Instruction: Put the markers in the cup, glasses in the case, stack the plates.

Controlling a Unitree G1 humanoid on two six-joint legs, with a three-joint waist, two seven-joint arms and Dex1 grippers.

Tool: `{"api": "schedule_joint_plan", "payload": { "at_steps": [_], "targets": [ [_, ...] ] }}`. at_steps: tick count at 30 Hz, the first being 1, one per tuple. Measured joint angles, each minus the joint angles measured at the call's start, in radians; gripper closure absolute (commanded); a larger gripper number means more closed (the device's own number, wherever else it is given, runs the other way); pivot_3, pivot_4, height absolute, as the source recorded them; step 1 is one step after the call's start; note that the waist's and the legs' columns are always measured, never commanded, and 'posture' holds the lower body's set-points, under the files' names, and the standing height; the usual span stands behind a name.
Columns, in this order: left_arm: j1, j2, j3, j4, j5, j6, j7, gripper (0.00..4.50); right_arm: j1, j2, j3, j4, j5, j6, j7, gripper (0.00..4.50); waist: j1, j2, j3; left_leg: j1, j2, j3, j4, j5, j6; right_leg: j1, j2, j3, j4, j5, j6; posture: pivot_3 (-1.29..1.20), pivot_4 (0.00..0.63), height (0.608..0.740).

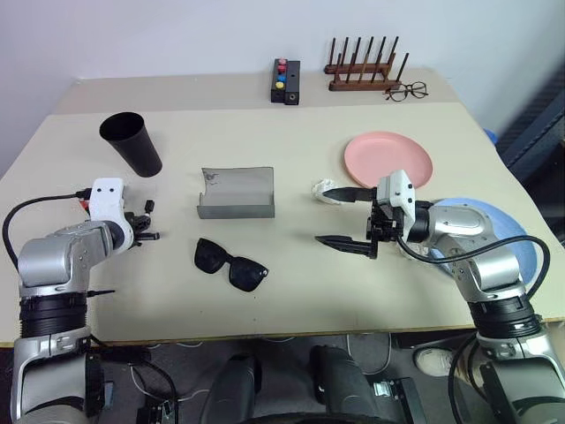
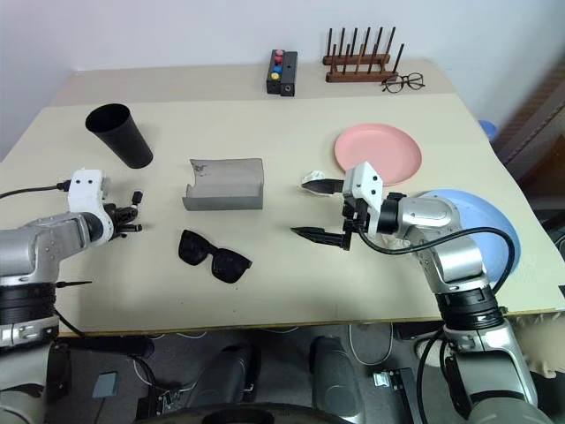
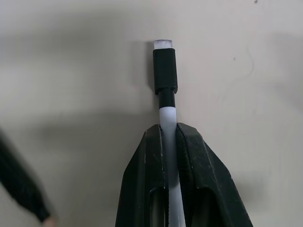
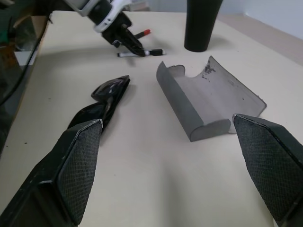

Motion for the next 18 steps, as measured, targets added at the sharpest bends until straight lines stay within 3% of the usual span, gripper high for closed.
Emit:
{"api": "schedule_joint_plan", "payload": {
  "at_steps": [11,18],
  "targets": [
    [0.037,-0.048,0.05,-0.093,-0.014,0.008,0.019,4.47,-0.017,0.021,0.008,0.063,-0.008,-0.047,0.022,0.0,0.001,-0.002,0.001,0.0,0.0,0.0,0.0,0.0,0.0,0.0,0.0,0.0,0.0,0.0,0.0,0.0,0.15,0.74],
    [0.077,-0.116,0.033,-0.437,-0.021,-0.314,-0.024,4.47,-0.085,0.055,0.015,0.067,-0.01,-0.041,-0.002,0.0,0.008,-0.004,0.002,-0.001,0.001,0.0,0.0,0.0,-0.001,0.0,-0.001,0.0,-0.002,0.0,0.0,0.0,0.15,0.74]
  ]
}}
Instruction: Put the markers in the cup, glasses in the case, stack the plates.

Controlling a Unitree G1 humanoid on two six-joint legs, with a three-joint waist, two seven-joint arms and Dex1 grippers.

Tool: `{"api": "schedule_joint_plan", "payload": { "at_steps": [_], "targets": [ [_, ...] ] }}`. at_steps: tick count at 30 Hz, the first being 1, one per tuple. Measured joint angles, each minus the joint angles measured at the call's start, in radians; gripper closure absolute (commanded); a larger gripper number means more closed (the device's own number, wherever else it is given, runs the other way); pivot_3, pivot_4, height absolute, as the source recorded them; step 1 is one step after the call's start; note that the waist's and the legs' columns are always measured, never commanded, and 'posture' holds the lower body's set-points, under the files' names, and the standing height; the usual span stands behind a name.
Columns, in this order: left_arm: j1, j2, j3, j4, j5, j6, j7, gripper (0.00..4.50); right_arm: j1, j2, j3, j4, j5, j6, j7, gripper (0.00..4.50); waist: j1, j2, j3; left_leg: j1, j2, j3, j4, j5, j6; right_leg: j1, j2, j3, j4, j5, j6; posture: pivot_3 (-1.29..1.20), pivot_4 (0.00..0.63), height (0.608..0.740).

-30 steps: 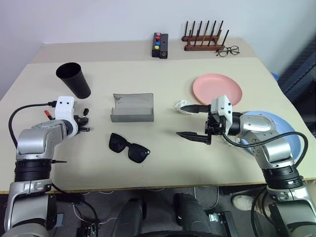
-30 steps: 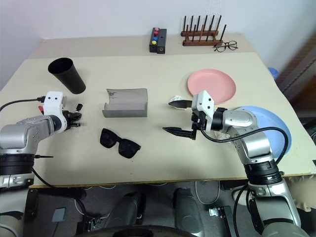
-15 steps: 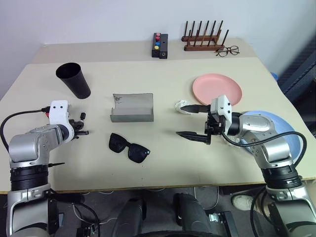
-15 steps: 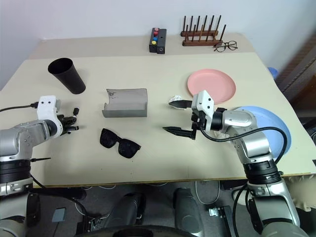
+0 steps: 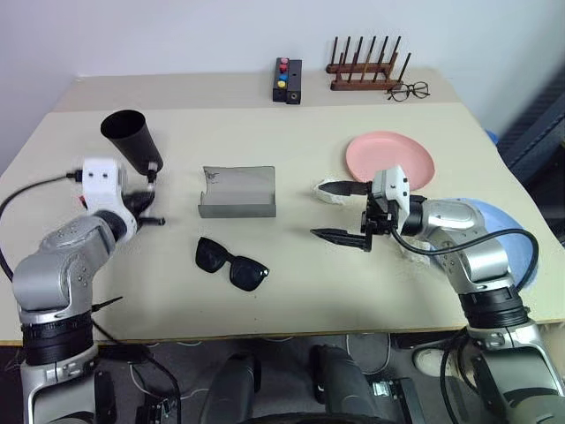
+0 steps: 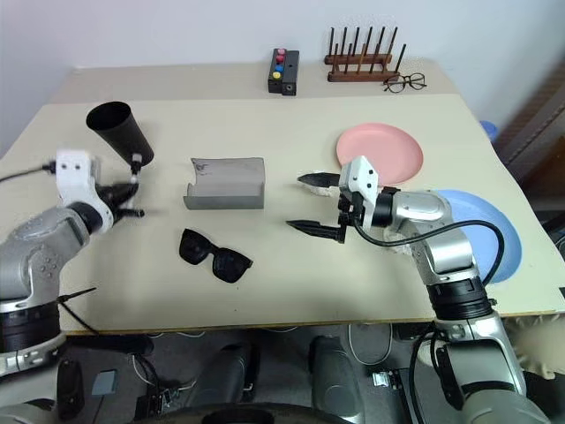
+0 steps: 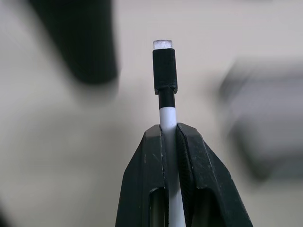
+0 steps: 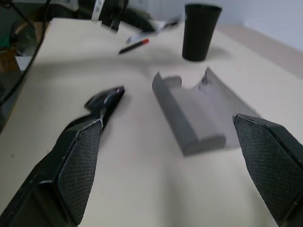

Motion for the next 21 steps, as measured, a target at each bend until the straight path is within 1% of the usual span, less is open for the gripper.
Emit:
{"api": "schedule_joint_plan", "payload": {
  "at_steps": [3,5,7,11,15,21],
  "targets": [
    [-0.006,-0.049,-0.079,-0.049,0.016,-0.098,-0.003,4.47,-0.029,0.026,0.01,0.024,-0.008,0.003,-0.013,0.0,0.0,0.0,0.0,0.0,-0.001,0.0,0.0,0.0,0.0,0.001,0.0,0.0,-0.001,0.0,0.0,0.0,0.15,0.74],
    [-0.025,-0.067,-0.11,-0.024,0.04,-0.185,-0.006,4.47,-0.047,0.044,0.012,0.05,-0.009,0.005,-0.018,0.0,-0.001,0.0,0.0,0.0,-0.002,0.0,0.0,0.0,0.0,0.001,0.001,0.0,-0.001,0.0,-0.001,0.0,0.15,0.74],
    [-0.072,-0.069,-0.114,0.028,0.058,-0.266,-0.005,4.47,-0.065,0.059,0.014,0.078,-0.008,0.005,-0.019,0.0,-0.004,0.0,0.0,0.0,-0.002,0.0,0.0,0.0,0.0,0.0,0.002,0.0,0.0,0.0,0.0,0.0,0.15,0.74],
    [-0.174,-0.067,-0.057,0.211,0.106,-0.416,0.043,4.47,-0.118,0.097,0.014,0.165,-0.011,-0.013,-0.028,0.0,-0.009,0.0,0.0,0.001,-0.002,0.0,0.0,0.0,0.0,0.0,0.002,0.0,0.0,0.0,0.0,0.0,0.15,0.74],
    [-0.199,-0.045,-0.022,0.362,0.197,-0.614,0.102,4.47,-0.159,0.121,0.006,0.24,-0.035,-0.048,-0.056,0.0,-0.004,0.0,0.0,-0.001,-0.002,0.0,-0.001,0.0,0.0,-0.001,0.002,0.0,0.0,0.0,0.0,0.0,0.15,0.74],
    [-0.237,-0.012,0.014,0.516,0.218,-0.807,0.105,4.47,-0.19,0.166,0.001,0.35,-0.05,-0.105,-0.066,0.0,-0.002,0.0,0.0,-0.002,-0.002,0.0,0.0,0.0,0.0,-0.002,0.001,-0.001,-0.001,0.001,0.001,0.0,0.15,0.74]
  ]
}}
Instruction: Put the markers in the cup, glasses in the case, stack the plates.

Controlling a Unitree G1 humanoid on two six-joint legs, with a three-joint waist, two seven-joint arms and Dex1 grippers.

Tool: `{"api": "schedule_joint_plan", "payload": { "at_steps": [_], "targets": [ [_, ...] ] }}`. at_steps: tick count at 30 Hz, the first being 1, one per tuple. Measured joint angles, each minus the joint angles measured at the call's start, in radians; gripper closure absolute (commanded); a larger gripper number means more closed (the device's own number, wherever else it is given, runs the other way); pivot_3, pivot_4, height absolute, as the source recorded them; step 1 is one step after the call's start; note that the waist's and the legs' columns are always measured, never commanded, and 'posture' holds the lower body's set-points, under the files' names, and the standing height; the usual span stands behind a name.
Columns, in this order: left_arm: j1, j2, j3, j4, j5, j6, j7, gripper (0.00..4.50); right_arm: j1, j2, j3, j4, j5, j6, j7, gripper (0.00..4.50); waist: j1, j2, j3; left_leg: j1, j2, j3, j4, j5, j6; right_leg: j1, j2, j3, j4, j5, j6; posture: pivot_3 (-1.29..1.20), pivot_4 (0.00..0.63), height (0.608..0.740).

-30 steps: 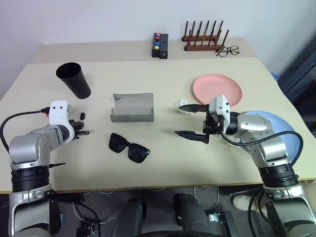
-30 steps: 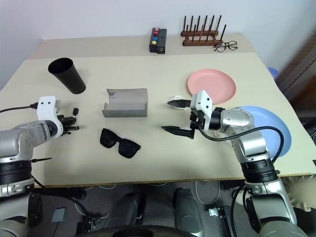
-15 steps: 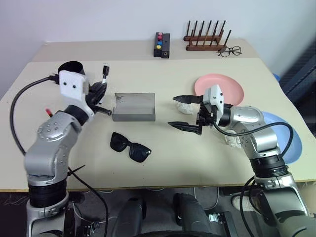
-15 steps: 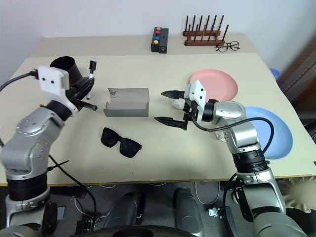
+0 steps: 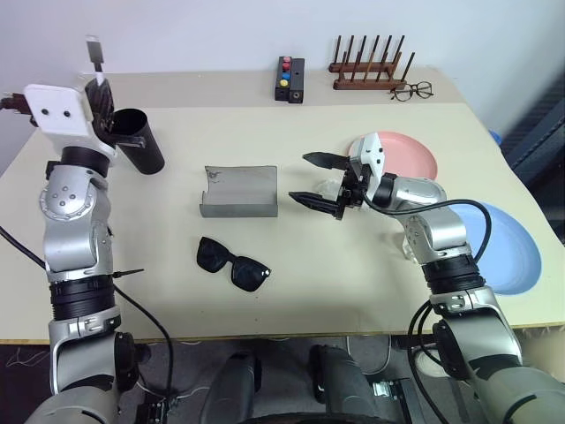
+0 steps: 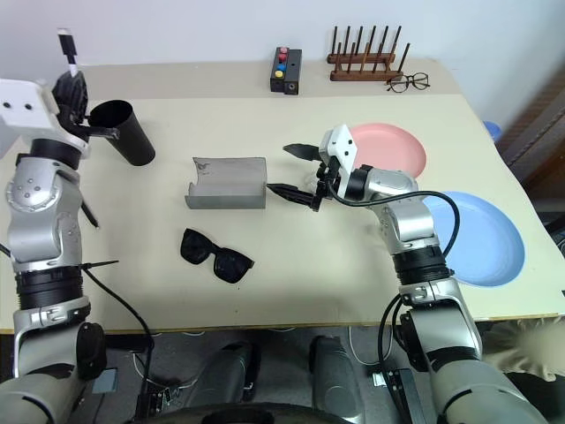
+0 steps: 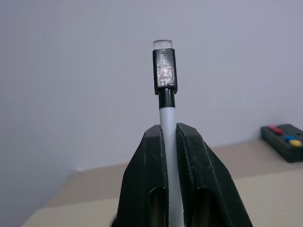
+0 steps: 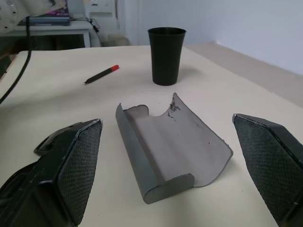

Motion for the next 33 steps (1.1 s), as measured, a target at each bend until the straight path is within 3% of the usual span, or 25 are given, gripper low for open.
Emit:
{"api": "schedule_joint_plan", "payload": {
  "at_steps": [9,18,24,33],
  "targets": [
    [-0.066,0.006,0.02,0.184,0.036,-0.254,0.031,4.47,-0.054,0.029,-0.012,0.13,-0.007,-0.084,0.013,0.0,-0.002,0.0,0.0,0.0,0.0,0.0,0.0,0.0,0.0,0.0,0.0,0.0,0.0,0.0,0.0,0.0,0.15,0.74],
    [-0.156,0.049,0.016,0.542,0.181,-0.503,0.216,4.47,-0.058,0.073,-0.014,0.169,-0.016,-0.116,0.013,0.0,-0.002,0.0,0.0,0.0,0.0,0.0,0.0,0.0,0.0,-0.001,0.0,0.0,0.003,0.0,0.0,0.0,0.15,0.74],
    [-0.237,0.061,0.006,0.741,0.193,-0.579,0.235,4.47,-0.078,0.082,-0.021,0.211,-0.02,-0.13,0.01,0.0,-0.002,0.0,0.0,0.0,-0.001,0.0,0.0,0.0,0.0,-0.002,0.0,-0.001,0.003,0.0,0.001,0.0,0.15,0.74],
    [-0.296,0.071,-0.031,0.891,0.205,-0.622,0.263,4.47,-0.078,0.094,-0.028,0.206,-0.02,-0.13,-0.009,0.0,-0.006,0.0,0.0,0.0,-0.001,0.0,0.0,0.0,0.0,-0.003,0.0,-0.001,0.005,0.001,0.001,0.0,0.15,0.74]
  ]
}}
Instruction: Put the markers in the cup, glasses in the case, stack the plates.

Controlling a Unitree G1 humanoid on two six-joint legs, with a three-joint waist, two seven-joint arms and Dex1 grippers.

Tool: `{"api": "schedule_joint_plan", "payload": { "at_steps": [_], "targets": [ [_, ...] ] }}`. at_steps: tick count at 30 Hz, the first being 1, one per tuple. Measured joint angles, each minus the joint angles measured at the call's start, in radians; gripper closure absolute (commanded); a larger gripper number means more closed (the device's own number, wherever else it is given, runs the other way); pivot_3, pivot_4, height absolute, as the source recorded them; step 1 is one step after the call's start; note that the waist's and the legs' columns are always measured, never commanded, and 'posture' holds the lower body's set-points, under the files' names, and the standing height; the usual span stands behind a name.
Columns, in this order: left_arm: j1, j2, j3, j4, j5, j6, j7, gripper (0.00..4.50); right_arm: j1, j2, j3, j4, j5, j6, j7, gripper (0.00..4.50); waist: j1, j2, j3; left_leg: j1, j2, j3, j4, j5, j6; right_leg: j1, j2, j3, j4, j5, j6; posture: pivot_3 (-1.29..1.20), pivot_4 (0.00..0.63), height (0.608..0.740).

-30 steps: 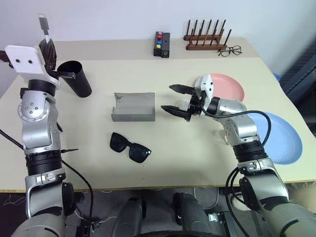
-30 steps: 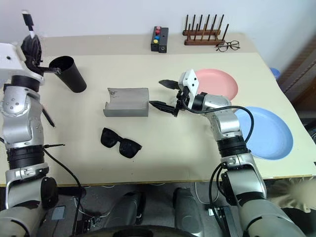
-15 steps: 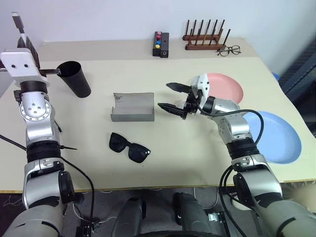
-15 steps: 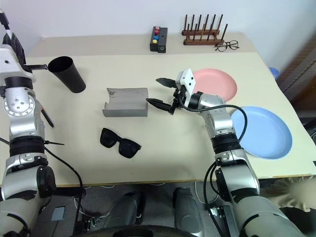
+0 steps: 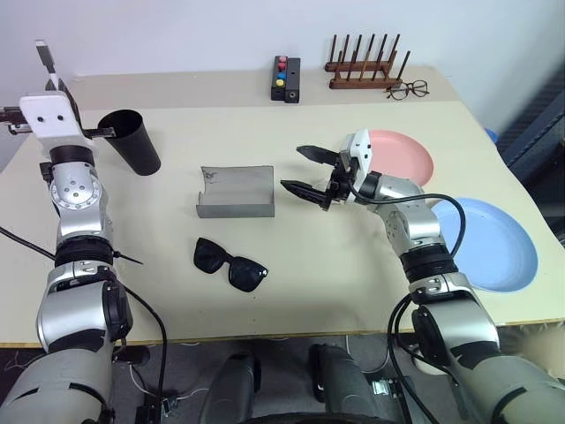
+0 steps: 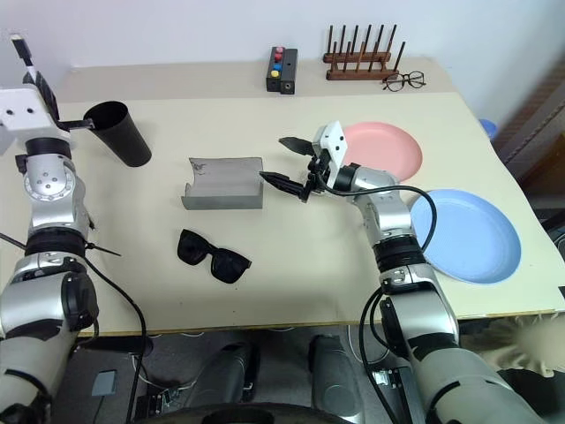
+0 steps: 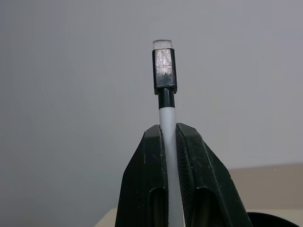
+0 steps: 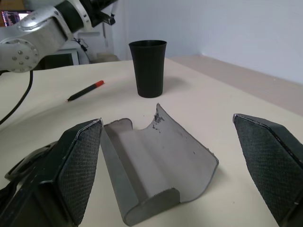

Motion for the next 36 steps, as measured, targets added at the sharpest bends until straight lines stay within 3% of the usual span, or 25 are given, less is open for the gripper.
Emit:
{"api": "schedule_joint_plan", "payload": {
  "at_steps": [17,36],
  "targets": [
    [-0.129,-0.016,-0.063,0.18,0.017,-0.002,0.022,4.47,0.051,0.001,0.0,-0.118,0.002,0.046,-0.03,0.0,-0.001,0.0,0.0,0.0,0.0,0.0,0.0,0.0,0.0,0.0,0.0,0.0,0.0,0.0,0.0,0.0,0.15,0.74],
    [-0.175,-0.06,-0.099,0.228,0.018,0.084,0.045,4.47,0.093,0.0,-0.001,-0.189,0.004,0.089,-0.055,0.0,0.0,0.0,0.0,-0.001,-0.001,0.0,0.0,0.0,0.0,0.0,0.0,0.0,0.0,0.0,0.001,0.0,0.15,0.74]
  ]
}}
